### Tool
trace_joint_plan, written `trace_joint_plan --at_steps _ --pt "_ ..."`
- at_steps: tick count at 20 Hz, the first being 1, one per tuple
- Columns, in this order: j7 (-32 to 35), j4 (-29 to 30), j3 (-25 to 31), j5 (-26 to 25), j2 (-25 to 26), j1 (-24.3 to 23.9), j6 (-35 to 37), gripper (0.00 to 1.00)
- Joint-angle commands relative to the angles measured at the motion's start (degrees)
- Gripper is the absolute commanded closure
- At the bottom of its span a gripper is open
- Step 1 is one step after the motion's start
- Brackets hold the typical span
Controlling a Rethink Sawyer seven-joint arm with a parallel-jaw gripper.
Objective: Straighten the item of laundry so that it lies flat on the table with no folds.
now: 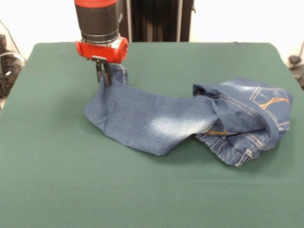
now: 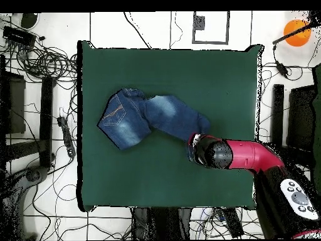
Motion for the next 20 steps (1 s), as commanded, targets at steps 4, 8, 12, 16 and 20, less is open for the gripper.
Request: trace_joint_plan --at_steps 4,8,12,16,20 --pt "-15.00 -4.44 7.08 -1.56 0.25 0.37 11.85 1.00" --pt "-16.81 -4.07 7.42 -2.61 -0.35 -0.92 13.07 1.00" --pt "-16.77 -3.36 7.95 -2.59 -0.71 -2.19 13.63 1.00" --pt "-17.99 -1.68 8.80 -2.67 -1.49 -4.80 13.56 1.00" --pt "-20.57 -1.77 9.79 -3.69 -1.78 -7.24 15.21 1.00"
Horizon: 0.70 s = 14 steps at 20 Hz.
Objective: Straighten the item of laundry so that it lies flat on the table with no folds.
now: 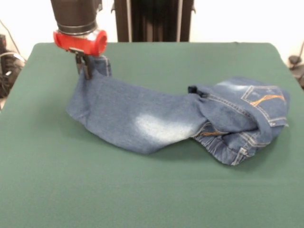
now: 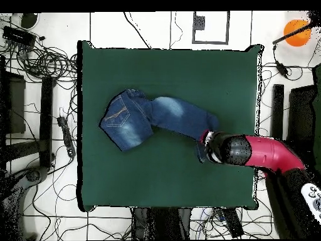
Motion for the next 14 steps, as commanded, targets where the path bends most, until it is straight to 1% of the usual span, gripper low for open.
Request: trace_joint_plan --at_steps 1,5,14 --pt "-20.94 -0.07 6.29 -3.92 0.62 -2.15 8.25 1.00" --pt "-22.70 -0.67 7.02 -4.87 0.51 -3.44 9.83 1.00" --pt "-23.58 -1.06 8.35 -6.44 0.13 -4.80 12.11 1.00"
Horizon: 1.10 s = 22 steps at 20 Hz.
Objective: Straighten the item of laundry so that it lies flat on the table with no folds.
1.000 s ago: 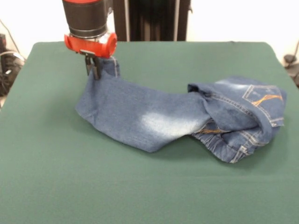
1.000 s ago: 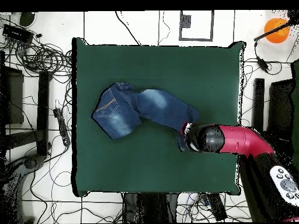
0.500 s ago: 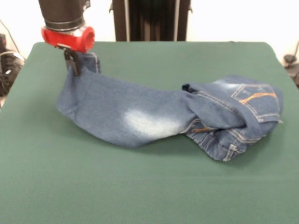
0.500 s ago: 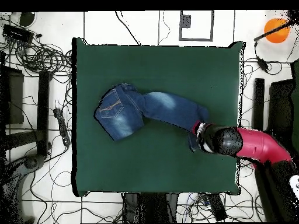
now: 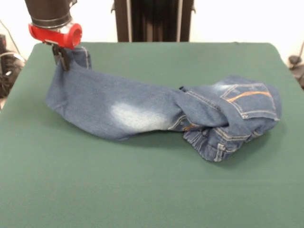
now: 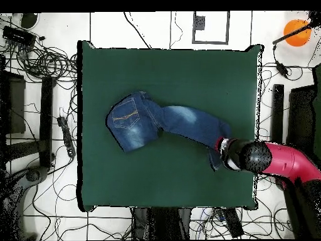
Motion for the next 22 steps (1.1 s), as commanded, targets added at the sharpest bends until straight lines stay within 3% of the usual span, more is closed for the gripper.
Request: trace_joint_plan --at_steps 1,7,22 --pt "-21.65 -1.29 6.77 -3.78 0.62 1.00 8.07 1.00" --pt "-21.08 -0.62 7.11 -4.79 0.28 0.81 7.61 1.00" --pt "-27.44 -2.46 8.03 -5.73 -1.10 -0.79 14.41 1.00"
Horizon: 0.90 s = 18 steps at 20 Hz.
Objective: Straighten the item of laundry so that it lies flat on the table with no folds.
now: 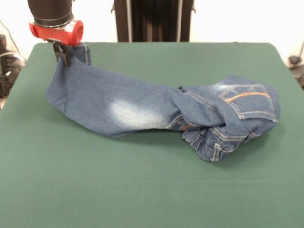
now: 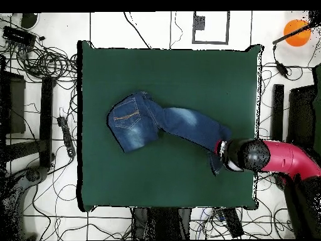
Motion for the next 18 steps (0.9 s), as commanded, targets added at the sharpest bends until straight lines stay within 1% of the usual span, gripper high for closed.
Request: trace_joint_plan --at_steps 1,8,15,18 --pt "-24.58 -1.93 5.93 -2.57 -1.09 -0.76 9.34 1.00" --pt "-29.41 -4.04 6.71 -3.38 -1.15 -2.32 12.95 1.00" --pt "-31.73 -4.85 7.07 -2.66 -0.70 -3.52 14.11 1.00" --pt "-30.78 -4.55 6.80 -2.37 -0.48 -3.35 12.96 1.00"
